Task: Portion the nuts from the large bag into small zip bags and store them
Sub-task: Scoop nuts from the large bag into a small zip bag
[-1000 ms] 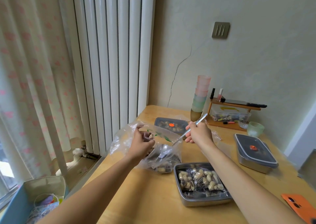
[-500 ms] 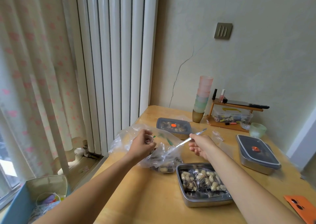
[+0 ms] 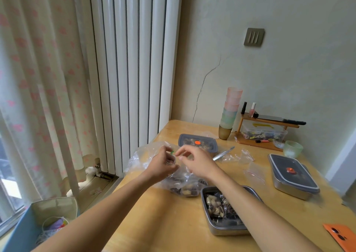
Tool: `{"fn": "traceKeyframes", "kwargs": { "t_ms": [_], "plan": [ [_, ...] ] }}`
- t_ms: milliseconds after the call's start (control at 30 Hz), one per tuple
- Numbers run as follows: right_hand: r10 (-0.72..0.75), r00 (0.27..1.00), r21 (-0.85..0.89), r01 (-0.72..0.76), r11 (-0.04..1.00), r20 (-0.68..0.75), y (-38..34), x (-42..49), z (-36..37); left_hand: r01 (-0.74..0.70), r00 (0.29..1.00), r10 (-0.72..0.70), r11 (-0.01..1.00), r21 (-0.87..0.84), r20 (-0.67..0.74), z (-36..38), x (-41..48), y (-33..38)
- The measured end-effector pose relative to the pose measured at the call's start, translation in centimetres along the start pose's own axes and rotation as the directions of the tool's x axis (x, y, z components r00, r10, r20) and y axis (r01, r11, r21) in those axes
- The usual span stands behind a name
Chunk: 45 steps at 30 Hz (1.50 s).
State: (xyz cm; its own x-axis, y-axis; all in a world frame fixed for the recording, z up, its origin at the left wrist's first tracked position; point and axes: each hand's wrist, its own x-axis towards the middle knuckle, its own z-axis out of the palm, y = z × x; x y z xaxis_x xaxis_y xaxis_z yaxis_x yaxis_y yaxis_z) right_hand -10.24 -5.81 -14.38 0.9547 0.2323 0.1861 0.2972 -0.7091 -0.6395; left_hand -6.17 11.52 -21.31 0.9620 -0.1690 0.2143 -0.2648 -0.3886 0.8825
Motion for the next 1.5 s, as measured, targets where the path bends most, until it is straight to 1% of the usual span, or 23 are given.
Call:
{"fn": "traceKeyframes", "kwargs": {
  "t_ms": [67, 167, 233, 300, 367, 433, 500, 567, 667, 767, 833, 900, 967, 1000, 1067, 1133, 1200, 1267, 1367, 1433, 1467, 1500],
  "plan": [
    [-0.014, 0.999, -0.072, 0.017, 0.997, 0.033, -1.0, 0.3, 1.2, -0.01, 1.0, 0.01, 1.0, 0.018, 0.008, -0.2, -0.2, -0.1],
    [0.023, 0.997, -0.225, -0.007, 0.974, 0.071, -1.9, 0.8, 2.4, -0.012, 1.0, 0.012, 0.999, 0.033, 0.023, -0.6, -0.5, 0.0],
    [0.047, 0.994, -0.296, -0.016, 0.955, 0.097, -2.0, 1.2, 2.7, -0.025, 0.999, 0.022, 0.998, 0.059, 0.048, -1.1, -0.6, 0.0],
    [0.057, 0.993, -0.349, -0.018, 0.937, 0.102, -1.8, 1.4, 2.7, -0.072, 0.995, 0.063, 0.992, 0.108, 0.081, -1.7, -0.7, -0.3],
    [0.061, 0.995, -0.394, -0.026, 0.919, 0.077, -1.5, 1.7, 2.7, -0.103, 0.989, 0.083, 0.98, 0.171, 0.119, -2.4, -0.8, -0.4],
    [0.047, 0.998, -0.39, -0.024, 0.921, 0.051, -1.2, 2.0, 2.6, -0.104, 0.987, 0.072, 0.968, 0.23, 0.143, -3.2, -0.7, -0.3],
    [0.013, 0.999, -0.344, 0.004, 0.939, 0.047, -1.0, 2.1, 2.3, -0.108, 0.984, 0.068, 0.961, 0.254, 0.162, -4.0, -0.4, 0.1],
    [-0.03, 0.998, -0.311, 0.046, 0.949, 0.055, -0.8, 2.2, 2.0, -0.152, 0.977, 0.102, 0.949, 0.275, 0.188, -4.7, -0.1, 0.3],
    [-0.084, 0.995, -0.283, 0.095, 0.954, 0.049, -0.5, 2.2, 1.8, -0.201, 0.969, 0.131, 0.91, 0.363, 0.208, -5.3, 0.1, 0.4],
    [-0.092, 0.995, -0.255, 0.101, 0.962, 0.045, -0.3, 2.1, 1.6, -0.201, 0.974, 0.128, 0.872, 0.445, 0.189, -5.5, 0.1, 0.4],
    [-0.072, 0.997, -0.26, 0.079, 0.962, 0.035, -0.1, 2.2, 1.6, -0.184, 0.981, 0.13, 0.869, 0.46, 0.147, -5.5, 0.0, 0.5],
    [-0.036, 0.999, -0.281, 0.043, 0.959, 0.028, 0.0, 2.3, 1.5, -0.161, 0.986, 0.121, 0.883, 0.441, 0.117, -5.4, 0.0, 0.8],
    [-0.012, 0.999, -0.264, 0.023, 0.964, 0.041, 0.1, 2.2, 1.4, -0.117, 0.992, 0.088, 0.916, 0.384, 0.093, -5.0, 0.0, 1.0],
    [-0.009, 0.999, -0.237, 0.02, 0.971, 0.049, 0.2, 2.1, 1.3, -0.086, 0.995, 0.065, 0.943, 0.322, 0.077, -4.8, 0.0, 1.1],
    [-0.008, 0.999, -0.172, 0.015, 0.985, 0.046, 0.2, 1.8, 1.1, -0.035, 0.997, 0.025, 0.989, 0.146, 0.068, -4.7, -0.3, 1.3],
    [-0.004, 1.0, -0.11, 0.005, 0.994, 0.016, 0.4, 1.6, 0.9, -0.019, 0.997, 0.018, 1.0, 0.016, 0.071, -4.6, -0.7, 1.6],
    [0.006, 1.0, -0.049, -0.007, 0.999, -0.017, 0.6, 1.3, 0.9, -0.01, 0.998, 0.013, 0.998, -0.056, 0.058, -4.6, -1.0, 1.8],
    [0.016, 0.999, -0.005, -0.016, 1.0, -0.043, 0.8, 1.1, 1.1, -0.02, 0.998, 0.023, 0.998, -0.059, 0.06, -4.5, -1.0, 1.8],
    [0.022, 0.997, 0.041, -0.019, 0.999, -0.078, 0.9, 0.9, 1.4, -0.09, 0.988, 0.083, 0.995, 0.047, 0.133, -4.4, -0.9, 1.8],
    [0.013, 0.994, 0.058, -0.006, 0.998, -0.106, 0.7, 1.0, 1.5, -0.111, 0.982, 0.093, 0.988, 0.103, 0.167, -4.1, -1.0, 1.7],
    [0.006, 0.993, 0.067, 0.002, 0.998, -0.118, 0.7, 1.0, 1.6, -0.103, 0.984, 0.086, 0.989, 0.107, 0.155, -4.0, -1.0, 1.6],
    [0.0, 0.992, 0.077, 0.01, 0.997, -0.13, 0.6, 1.0, 1.7, -0.084, 0.987, 0.075, 0.995, 0.059, 0.139, -3.8, -1.2, 1.6]
  ]
}}
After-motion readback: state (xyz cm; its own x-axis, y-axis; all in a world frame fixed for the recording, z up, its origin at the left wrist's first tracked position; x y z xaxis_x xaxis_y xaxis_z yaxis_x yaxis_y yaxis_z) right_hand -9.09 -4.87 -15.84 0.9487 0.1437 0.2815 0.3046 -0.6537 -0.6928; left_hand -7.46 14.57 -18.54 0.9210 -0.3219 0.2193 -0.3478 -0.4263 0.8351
